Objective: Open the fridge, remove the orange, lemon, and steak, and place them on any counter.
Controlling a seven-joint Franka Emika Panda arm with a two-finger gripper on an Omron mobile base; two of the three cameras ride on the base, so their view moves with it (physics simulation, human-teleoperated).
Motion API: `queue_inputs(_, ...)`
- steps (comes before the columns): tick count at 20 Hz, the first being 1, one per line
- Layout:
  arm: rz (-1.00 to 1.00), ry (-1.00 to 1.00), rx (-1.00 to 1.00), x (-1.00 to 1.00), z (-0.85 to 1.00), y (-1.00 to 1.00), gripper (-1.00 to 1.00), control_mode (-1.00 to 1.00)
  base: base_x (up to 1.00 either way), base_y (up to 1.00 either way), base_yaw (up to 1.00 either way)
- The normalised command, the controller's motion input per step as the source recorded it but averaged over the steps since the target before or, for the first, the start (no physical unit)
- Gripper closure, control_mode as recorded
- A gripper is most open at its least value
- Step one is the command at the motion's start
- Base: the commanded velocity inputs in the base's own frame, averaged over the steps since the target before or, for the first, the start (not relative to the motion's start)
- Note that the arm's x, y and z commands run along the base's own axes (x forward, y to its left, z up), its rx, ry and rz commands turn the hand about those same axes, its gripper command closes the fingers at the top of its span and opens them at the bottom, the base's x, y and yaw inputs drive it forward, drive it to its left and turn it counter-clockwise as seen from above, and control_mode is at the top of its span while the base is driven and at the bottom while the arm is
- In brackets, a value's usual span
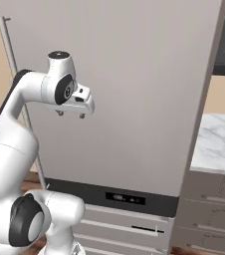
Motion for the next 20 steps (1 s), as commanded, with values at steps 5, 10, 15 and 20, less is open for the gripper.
queue_inputs(5,0.00,0.00,0.00,0.00,0.00,0.00,-1.00,1.00,-0.51,0.66,0.00)
queue_inputs(10,0.00,0.00,0.00,0.00,0.00,0.00,-1.00,1.00,-0.57,0.43,0.00)
queue_inputs(15,0.00,0.00,0.00,0.00,0.00,0.00,-1.00,1.00,-0.49,0.12,0.00)
queue_inputs(20,0.00,0.00,0.00,0.00,0.00,0.00,-1.00,1.00,-0.13,0.00,0.00)
